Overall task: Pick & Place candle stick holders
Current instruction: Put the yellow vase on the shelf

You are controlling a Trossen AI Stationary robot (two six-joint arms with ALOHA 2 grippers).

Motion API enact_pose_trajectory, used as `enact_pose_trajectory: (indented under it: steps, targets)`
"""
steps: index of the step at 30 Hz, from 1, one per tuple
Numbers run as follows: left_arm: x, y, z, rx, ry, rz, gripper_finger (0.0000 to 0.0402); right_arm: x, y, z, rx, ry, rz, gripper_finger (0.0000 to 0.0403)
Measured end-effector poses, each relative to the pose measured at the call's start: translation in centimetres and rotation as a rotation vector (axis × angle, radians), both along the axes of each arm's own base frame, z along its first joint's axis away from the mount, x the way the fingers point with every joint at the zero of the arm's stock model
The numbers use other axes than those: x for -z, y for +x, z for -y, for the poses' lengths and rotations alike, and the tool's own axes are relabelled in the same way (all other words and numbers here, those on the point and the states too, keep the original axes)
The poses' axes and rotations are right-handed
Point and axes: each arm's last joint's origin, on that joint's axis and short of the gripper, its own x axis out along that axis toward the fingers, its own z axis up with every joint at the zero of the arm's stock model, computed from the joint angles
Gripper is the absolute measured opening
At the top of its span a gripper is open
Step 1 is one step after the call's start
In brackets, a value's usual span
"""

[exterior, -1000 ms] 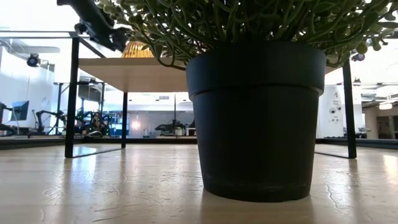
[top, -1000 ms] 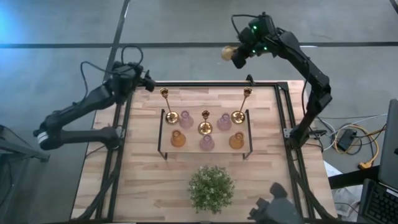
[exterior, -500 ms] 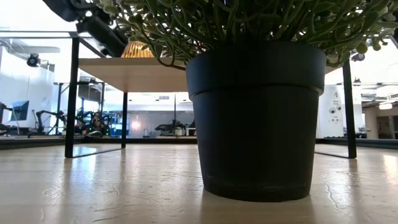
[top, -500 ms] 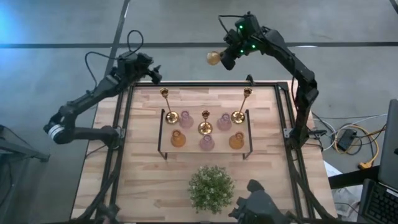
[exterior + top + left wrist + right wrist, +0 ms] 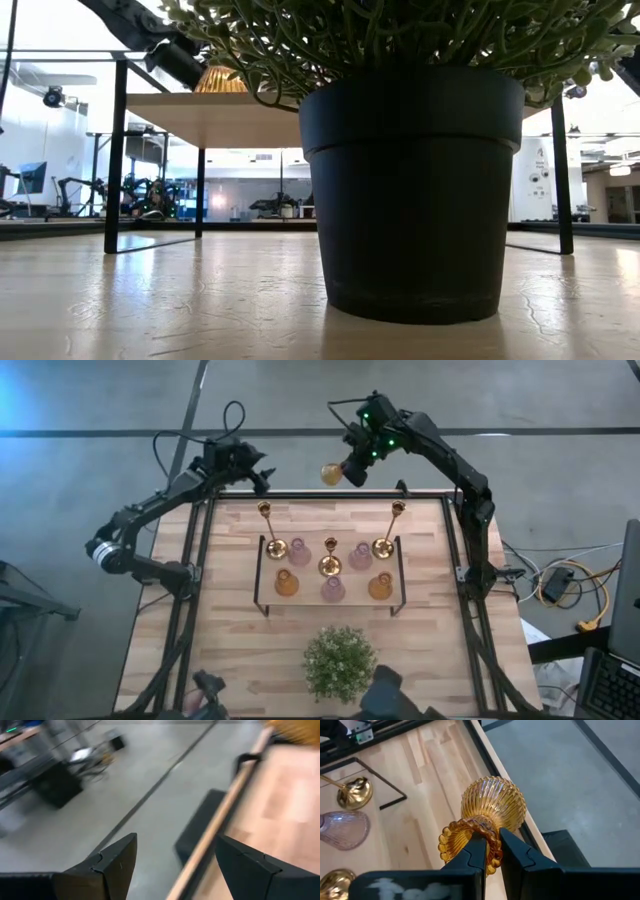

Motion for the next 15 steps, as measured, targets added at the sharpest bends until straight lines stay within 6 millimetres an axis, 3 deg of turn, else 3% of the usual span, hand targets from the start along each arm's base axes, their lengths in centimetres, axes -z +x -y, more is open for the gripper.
enact_pose_trajectory:
  steps: [9,15]
  targets:
    - [-1.0,1.0,0.8,0.38,-0.002,0.083,0.0266,-0.1,1.3,-1.8,-0.076,0.056,0.036,0.0021]
    - [-0.8,2.0,1.1,0.46,-0.008,0.095,0.0264,-0.1,2.3,-3.3,-0.123,0.053,0.038,0.0021]
